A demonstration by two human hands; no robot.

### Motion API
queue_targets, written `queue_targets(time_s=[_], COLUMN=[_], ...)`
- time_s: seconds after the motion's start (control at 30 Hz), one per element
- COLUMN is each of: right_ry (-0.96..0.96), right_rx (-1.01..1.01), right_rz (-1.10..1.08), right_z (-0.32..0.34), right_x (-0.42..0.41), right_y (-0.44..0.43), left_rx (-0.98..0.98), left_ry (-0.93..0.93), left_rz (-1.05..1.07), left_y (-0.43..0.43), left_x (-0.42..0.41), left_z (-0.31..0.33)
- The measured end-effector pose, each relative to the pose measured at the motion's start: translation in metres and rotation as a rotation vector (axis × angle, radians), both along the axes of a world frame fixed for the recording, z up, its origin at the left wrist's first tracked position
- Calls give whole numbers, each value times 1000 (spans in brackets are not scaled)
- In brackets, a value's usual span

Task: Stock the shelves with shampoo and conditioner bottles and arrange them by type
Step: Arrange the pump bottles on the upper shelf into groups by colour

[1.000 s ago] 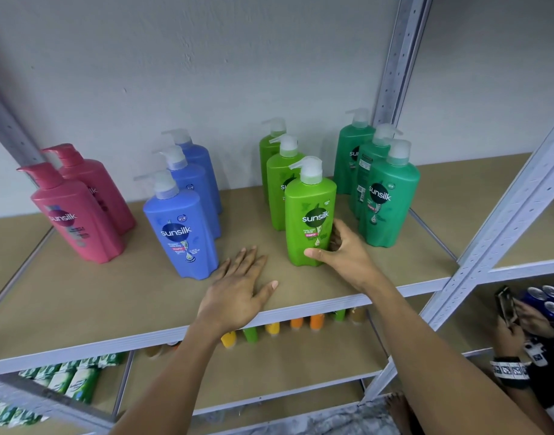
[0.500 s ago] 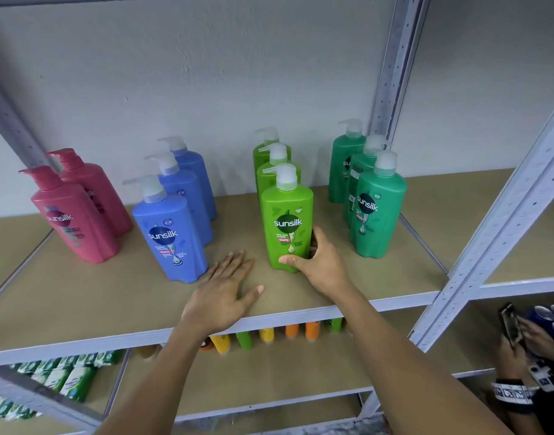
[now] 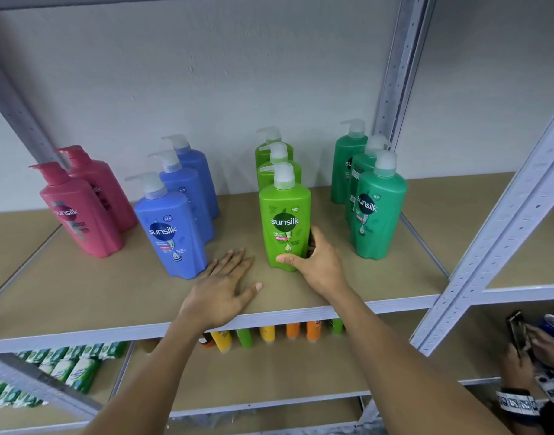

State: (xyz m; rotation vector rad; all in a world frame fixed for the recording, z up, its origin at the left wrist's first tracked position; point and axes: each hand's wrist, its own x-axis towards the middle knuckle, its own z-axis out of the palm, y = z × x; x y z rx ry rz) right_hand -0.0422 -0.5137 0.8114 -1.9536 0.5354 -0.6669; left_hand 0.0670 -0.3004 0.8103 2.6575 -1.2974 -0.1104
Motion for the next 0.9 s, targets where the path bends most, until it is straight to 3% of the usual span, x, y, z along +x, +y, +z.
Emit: queue_targets(time_s=[0.5, 0.67, 0.8, 0.9], right_ry=[20, 86, -88, -130], right_rx=[-41, -68, -218, -217], right_rz=[5, 12, -278, -535], right_z=[0, 1, -6, -2], right_x=[2, -15, -58, -94], right_y=[2, 4, -18, -44], left_rx=[-17, -133, -294, -463], left_ry=[-8, 6, 43, 80], left_rz=[-4, 11, 24, -28], left_y=[0, 4, 7, -1], left_x=[2, -2, -8, -17], left_z=[-3, -8, -16, -18])
